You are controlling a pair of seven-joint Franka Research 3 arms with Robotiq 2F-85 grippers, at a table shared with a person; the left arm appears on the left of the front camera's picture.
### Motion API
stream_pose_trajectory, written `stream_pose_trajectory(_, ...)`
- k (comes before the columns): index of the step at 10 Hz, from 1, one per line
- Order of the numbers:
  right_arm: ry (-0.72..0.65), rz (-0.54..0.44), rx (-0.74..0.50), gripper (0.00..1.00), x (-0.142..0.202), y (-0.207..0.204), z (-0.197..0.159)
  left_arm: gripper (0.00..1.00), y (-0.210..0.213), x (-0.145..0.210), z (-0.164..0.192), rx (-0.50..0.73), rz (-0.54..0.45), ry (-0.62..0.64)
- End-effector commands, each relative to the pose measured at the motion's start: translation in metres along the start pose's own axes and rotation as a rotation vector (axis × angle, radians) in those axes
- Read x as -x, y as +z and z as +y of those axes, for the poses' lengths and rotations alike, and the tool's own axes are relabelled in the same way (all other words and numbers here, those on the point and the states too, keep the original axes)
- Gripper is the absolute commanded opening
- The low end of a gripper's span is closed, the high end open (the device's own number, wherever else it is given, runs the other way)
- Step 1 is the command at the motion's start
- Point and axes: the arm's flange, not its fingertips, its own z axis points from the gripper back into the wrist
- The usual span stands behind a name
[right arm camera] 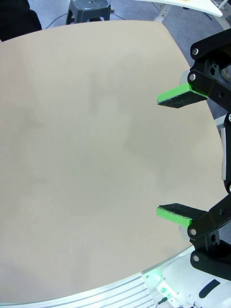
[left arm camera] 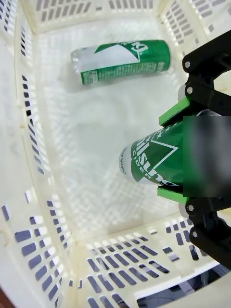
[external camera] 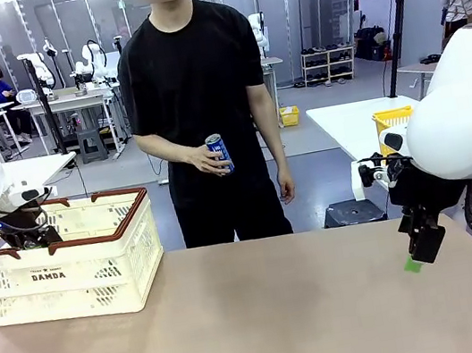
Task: Place the drinks into the Shopping basket.
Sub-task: Pick up one drink and place it into the Shopping basket.
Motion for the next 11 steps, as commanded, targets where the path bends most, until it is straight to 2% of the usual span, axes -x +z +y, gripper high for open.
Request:
stream_pose_trajectory(1,-0.002,0.008,0.002,1.0,0.0,0.001,0.0,0.61,-0.013,0.0,0.006,0.007,-0.048,-0.003)
stream_pose_trajectory(3,-0.002,0.008,0.002,1.0,0.0,0.001,0.0,0.61,-0.029,0.001,0.013,-0.024,-0.021,-0.003)
stream_pose_trajectory(8,-0.002,0.008,0.002,1.0,0.0,0.001,0.0,0.61,-0.054,-0.002,0.019,-0.025,-0.025,0.003)
stream_pose_trajectory(11,-0.002,0.008,0.002,1.0,0.0,0.001,0.0,0.61,-0.045,-0.008,0.024,0.035,-0.004,0.004)
